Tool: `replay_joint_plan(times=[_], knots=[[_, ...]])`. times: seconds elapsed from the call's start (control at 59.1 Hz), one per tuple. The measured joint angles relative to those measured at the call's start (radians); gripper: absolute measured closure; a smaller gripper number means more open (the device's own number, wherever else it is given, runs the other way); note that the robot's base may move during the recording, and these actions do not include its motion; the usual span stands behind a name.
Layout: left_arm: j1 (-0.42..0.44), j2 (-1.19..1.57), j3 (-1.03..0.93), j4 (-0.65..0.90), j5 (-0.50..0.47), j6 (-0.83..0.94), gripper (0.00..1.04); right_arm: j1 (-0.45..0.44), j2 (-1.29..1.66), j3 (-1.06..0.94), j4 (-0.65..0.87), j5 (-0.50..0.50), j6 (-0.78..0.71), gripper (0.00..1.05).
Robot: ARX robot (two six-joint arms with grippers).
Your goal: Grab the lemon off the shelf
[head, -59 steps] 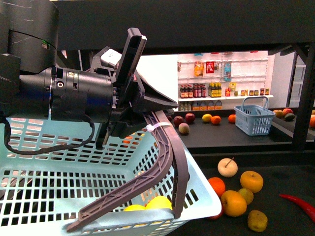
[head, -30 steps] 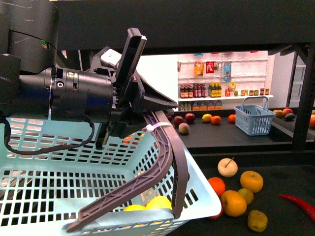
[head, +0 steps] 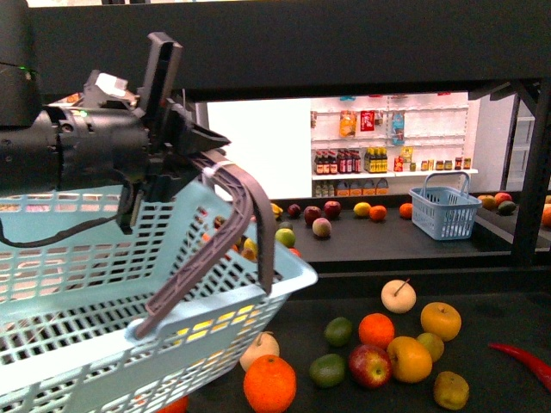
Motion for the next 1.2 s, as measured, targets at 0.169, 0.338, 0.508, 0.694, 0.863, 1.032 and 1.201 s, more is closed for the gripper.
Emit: replay_joint_plan(times=[0.169, 0.338, 0.508, 0.694, 0.863, 1.032, 1.201], knots=[[0.130, 0.001, -0.017, 0.164, -0.055, -0.124, 0.96, 0.000, 0.000, 0.000, 0.000, 0.000, 0.000, 0.02], [0.260, 0.019, -0.038, 0.283, -0.061, -0.241, 0.96, 0.000, 0.000, 0.000, 0.000, 0.000, 0.000, 0.02], [0.391, 0.069, -0.064, 0.406, -0.049, -0.327, 0.96, 0.000, 0.000, 0.000, 0.000, 0.000, 0.000, 0.02], [0.506, 0.134, -0.069, 0.529, -0.026, -0.412, 0.96, 0.000, 0.000, 0.000, 0.000, 0.000, 0.000, 0.02], [0.594, 0.203, -0.048, 0.631, -0.008, -0.478, 0.96, 0.000, 0.000, 0.000, 0.000, 0.000, 0.000, 0.02], [0.638, 0.265, -0.001, 0.656, 0.033, -0.511, 0.96, 0.000, 0.000, 0.000, 0.000, 0.000, 0.000, 0.02], [0.673, 0.309, 0.043, 0.658, 0.071, -0.538, 0.96, 0.000, 0.000, 0.000, 0.000, 0.000, 0.000, 0.02]])
